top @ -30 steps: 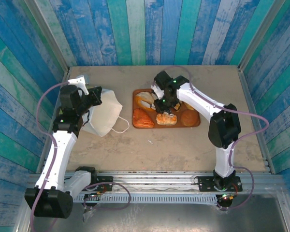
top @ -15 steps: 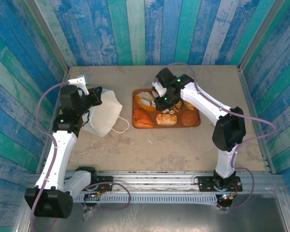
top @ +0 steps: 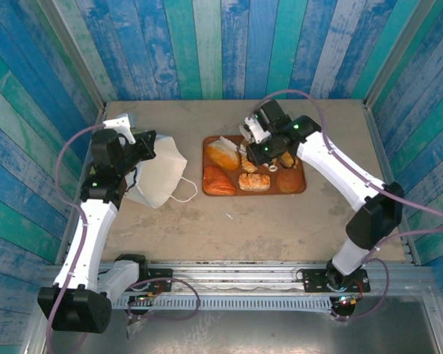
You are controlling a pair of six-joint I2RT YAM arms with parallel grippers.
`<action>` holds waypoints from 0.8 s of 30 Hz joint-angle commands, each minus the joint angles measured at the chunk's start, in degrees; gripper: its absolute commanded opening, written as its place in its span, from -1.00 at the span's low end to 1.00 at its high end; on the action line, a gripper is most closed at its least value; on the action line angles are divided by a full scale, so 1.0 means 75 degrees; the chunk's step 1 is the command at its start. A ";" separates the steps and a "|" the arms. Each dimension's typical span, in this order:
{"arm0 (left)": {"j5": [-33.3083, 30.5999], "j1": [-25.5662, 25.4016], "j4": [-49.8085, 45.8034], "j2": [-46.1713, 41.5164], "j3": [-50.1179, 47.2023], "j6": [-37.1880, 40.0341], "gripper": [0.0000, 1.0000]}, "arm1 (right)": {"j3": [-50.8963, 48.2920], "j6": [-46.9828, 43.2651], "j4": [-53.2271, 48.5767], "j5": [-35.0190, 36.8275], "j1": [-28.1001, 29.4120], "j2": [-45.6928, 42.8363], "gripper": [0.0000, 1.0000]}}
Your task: Take the fake bread out of the paper bag
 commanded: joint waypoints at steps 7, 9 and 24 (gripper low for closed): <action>-0.0113 -0.0006 0.0299 -0.0393 0.0168 -0.0153 -1.00 | -0.1320 0.0734 0.0968 0.1261 -0.1135 -0.1972 -0.02; -0.0103 -0.0009 0.0262 -0.0398 0.0300 -0.0154 -1.00 | -0.1751 0.0903 0.1135 0.1136 -0.1713 -0.2377 -0.02; -0.0015 -0.0006 0.0043 -0.0393 0.0792 -0.0299 -1.00 | -0.4074 0.0528 0.1485 0.0119 -0.5352 -0.2936 0.02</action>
